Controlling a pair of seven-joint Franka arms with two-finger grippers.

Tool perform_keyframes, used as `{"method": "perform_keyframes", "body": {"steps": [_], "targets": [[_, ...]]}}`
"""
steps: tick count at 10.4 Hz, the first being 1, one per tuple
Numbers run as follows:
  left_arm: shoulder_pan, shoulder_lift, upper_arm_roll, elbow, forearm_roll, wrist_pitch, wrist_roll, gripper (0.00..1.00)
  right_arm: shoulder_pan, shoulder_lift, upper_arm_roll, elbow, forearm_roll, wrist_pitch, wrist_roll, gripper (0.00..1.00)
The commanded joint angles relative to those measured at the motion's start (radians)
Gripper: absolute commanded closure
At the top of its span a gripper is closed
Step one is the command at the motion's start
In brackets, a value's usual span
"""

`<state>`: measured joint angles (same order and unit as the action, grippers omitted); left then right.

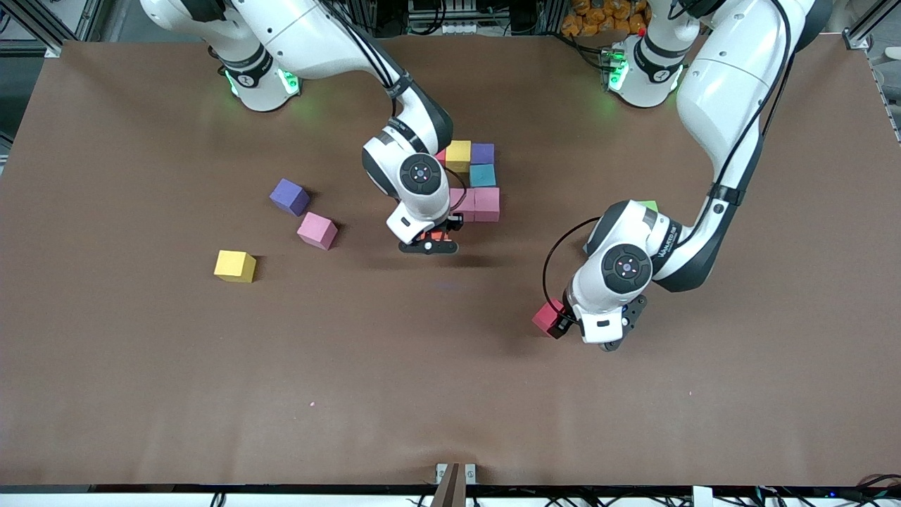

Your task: Form number 2 with 11 blocks

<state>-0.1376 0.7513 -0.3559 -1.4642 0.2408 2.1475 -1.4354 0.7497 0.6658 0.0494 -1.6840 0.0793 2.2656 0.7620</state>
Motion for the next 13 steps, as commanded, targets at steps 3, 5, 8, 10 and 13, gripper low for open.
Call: {"method": "perform_keyframes", "body": {"steps": [3, 5, 8, 10, 13], "targets": [[-0.017, 0.043, 0.006, 0.074, -0.034, -0.029, 0.018, 0.00, 0.017, 0.014, -0.005, 0.021, 0.005, -0.014, 0.019, 0.71], [-0.019, 0.059, 0.006, 0.084, -0.034, -0.029, 0.018, 0.00, 0.023, 0.012, -0.005, 0.017, -0.001, -0.015, 0.017, 0.71], [-0.028, 0.074, 0.006, 0.094, -0.034, -0.028, 0.015, 0.00, 0.023, 0.009, -0.006, 0.010, -0.003, -0.024, 0.017, 0.71], [-0.030, 0.085, 0.006, 0.100, -0.034, -0.026, 0.018, 0.00, 0.023, 0.009, -0.006, 0.009, -0.003, -0.029, 0.016, 0.71], [-0.036, 0.097, 0.008, 0.100, -0.032, -0.018, 0.021, 0.00, 0.022, 0.006, -0.006, 0.010, -0.007, -0.034, 0.011, 0.71]]}}
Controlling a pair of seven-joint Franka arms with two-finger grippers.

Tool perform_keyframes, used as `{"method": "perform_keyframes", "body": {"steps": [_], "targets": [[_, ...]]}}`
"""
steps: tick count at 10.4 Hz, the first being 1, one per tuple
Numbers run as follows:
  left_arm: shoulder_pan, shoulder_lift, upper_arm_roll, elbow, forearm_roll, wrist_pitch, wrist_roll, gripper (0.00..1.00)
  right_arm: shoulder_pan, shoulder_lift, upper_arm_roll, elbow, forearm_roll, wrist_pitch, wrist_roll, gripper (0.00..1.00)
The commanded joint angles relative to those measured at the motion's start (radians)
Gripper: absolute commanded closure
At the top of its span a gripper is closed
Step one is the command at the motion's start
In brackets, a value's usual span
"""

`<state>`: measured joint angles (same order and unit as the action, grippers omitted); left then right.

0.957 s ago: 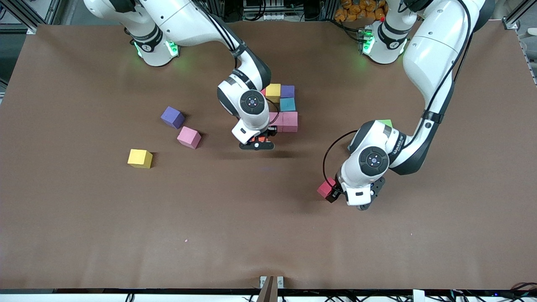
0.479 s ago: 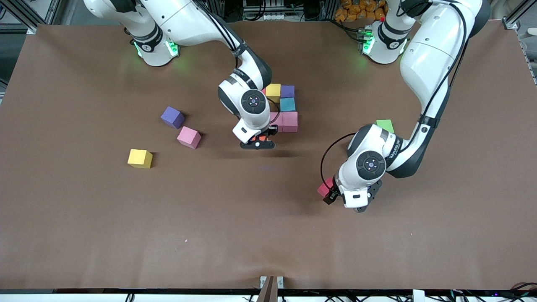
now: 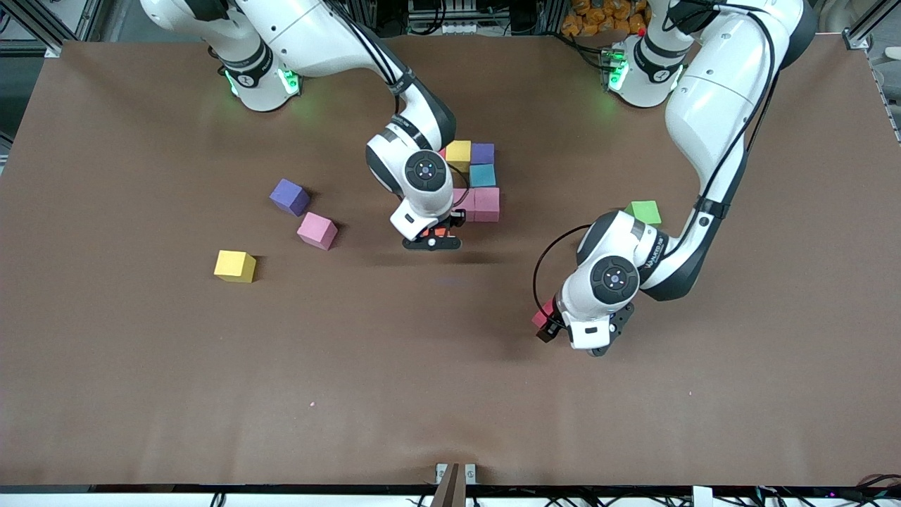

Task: Form number 2 with 11 blocks
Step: 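Grasp the dark pink cube with the left gripper while the right gripper withdraws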

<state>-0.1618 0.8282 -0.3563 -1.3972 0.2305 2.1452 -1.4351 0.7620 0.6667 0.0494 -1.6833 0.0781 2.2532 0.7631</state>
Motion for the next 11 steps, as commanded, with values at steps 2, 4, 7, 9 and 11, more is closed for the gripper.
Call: {"method": "perform_keyframes", "body": {"steps": [2, 4, 7, 9, 11], "targets": [[-0.012, 0.026, 0.008, 0.034, -0.017, -0.013, 0.024, 0.00, 0.011, 0.005, -0.006, 0.008, -0.008, -0.021, 0.011, 0.69], [-0.012, 0.032, 0.010, 0.032, -0.013, -0.013, 0.025, 0.00, 0.013, 0.005, -0.006, 0.007, -0.008, -0.023, 0.013, 0.32], [-0.012, 0.039, 0.010, 0.032, -0.013, -0.011, 0.030, 0.01, 0.003, -0.001, -0.006, 0.017, -0.006, -0.052, 0.015, 0.00], [-0.013, 0.045, 0.010, 0.032, -0.013, -0.011, 0.047, 0.12, 0.000, -0.019, -0.006, 0.036, -0.003, -0.079, 0.016, 0.00], [-0.012, 0.045, 0.010, 0.032, -0.013, -0.011, 0.071, 0.30, -0.030, -0.047, -0.008, 0.065, 0.008, -0.139, 0.019, 0.00]]}}
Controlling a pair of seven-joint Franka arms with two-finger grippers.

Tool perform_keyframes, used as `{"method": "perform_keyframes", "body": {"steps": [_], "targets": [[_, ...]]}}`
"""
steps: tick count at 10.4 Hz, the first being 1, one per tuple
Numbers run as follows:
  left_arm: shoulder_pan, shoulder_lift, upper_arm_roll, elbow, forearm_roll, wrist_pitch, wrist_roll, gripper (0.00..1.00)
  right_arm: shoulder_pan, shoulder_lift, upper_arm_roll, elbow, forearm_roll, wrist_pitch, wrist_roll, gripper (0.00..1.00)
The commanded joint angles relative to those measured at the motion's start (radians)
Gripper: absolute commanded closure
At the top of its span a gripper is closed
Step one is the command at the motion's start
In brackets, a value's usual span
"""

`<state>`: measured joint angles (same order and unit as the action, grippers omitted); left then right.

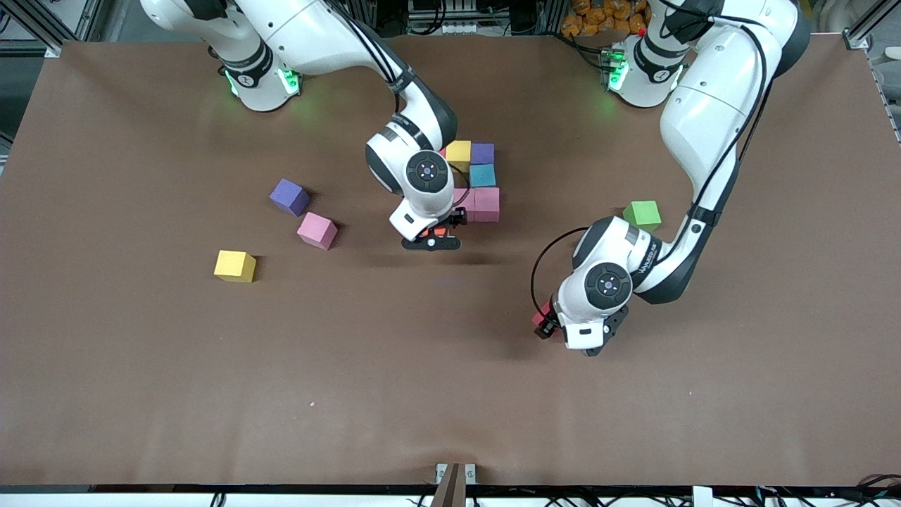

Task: Form number 2 with 11 blocks
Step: 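Grasp the dark pink cube with the left gripper while the right gripper withdraws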

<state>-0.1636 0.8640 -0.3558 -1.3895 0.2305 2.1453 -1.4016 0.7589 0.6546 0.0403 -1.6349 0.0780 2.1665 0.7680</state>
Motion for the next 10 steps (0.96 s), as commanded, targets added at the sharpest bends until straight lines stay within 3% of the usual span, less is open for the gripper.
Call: {"method": "perform_keyframes", "body": {"steps": [1, 3, 10], "targets": [[-0.010, 0.009, 0.009, 0.024, -0.013, -0.011, 0.042, 0.40, -0.041, -0.046, 0.001, 0.020, 0.008, -0.056, 0.008, 0.00], [-0.011, 0.007, 0.009, 0.026, -0.013, -0.008, 0.044, 0.50, -0.081, -0.062, 0.001, 0.014, 0.006, -0.071, -0.039, 0.00], [-0.109, 0.000, 0.003, 0.086, -0.014, -0.001, 0.088, 0.53, -0.210, -0.153, 0.000, -0.150, -0.003, -0.053, -0.188, 0.00]]}}
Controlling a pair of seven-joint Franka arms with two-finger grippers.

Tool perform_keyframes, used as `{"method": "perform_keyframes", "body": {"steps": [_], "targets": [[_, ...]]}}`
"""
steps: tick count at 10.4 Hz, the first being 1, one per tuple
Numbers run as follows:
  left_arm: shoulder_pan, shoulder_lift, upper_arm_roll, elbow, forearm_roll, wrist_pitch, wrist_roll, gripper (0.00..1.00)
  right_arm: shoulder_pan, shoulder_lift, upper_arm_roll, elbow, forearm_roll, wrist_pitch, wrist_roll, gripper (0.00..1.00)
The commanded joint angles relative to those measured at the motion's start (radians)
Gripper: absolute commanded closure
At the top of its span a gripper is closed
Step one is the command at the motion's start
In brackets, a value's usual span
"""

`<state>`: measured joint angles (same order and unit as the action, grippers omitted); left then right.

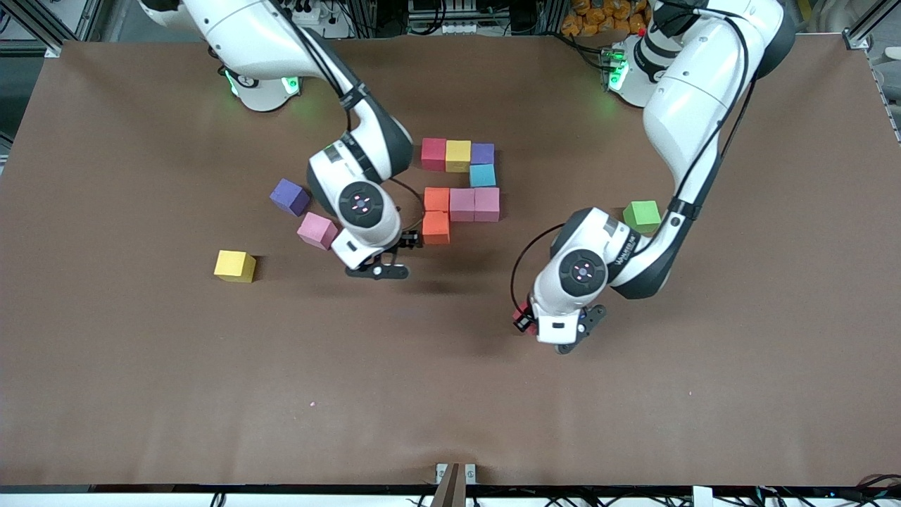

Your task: Form number 2 with 11 blocks

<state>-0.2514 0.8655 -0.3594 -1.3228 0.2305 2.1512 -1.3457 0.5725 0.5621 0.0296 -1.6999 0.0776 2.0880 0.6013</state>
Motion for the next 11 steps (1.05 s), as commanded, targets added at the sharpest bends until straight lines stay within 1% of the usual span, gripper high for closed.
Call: {"method": "perform_keyframes", "body": {"steps": [1, 2, 5, 6, 7, 9, 11], "targets": [[-0.049, -0.002, 0.010, 0.020, -0.013, -0.007, 0.031, 0.53, -0.049, -0.076, 0.012, -0.119, -0.002, 0.032, -0.020, 0.00], [-0.061, -0.002, 0.010, 0.031, -0.013, -0.007, 0.033, 0.53, -0.071, -0.102, 0.012, -0.171, -0.002, 0.046, -0.020, 0.00], [-0.132, -0.002, 0.010, 0.048, -0.013, -0.028, 0.054, 0.54, -0.152, -0.229, 0.009, -0.344, -0.004, 0.067, -0.020, 0.00], [-0.140, -0.002, 0.007, 0.062, -0.014, -0.048, 0.059, 0.54, -0.190, -0.249, 0.010, -0.390, -0.004, 0.081, -0.020, 0.00], [-0.172, 0.000, 0.008, 0.082, -0.013, -0.075, 0.075, 0.54, -0.218, -0.273, 0.010, -0.435, -0.004, 0.108, -0.020, 0.00], [-0.201, 0.000, 0.008, 0.105, -0.014, -0.097, 0.115, 0.54, -0.227, -0.307, 0.010, -0.504, -0.004, 0.159, -0.020, 0.00], [-0.224, 0.006, 0.008, 0.129, -0.017, -0.100, 0.132, 0.54, -0.263, -0.298, 0.012, -0.532, -0.004, 0.208, -0.023, 0.00]]}}
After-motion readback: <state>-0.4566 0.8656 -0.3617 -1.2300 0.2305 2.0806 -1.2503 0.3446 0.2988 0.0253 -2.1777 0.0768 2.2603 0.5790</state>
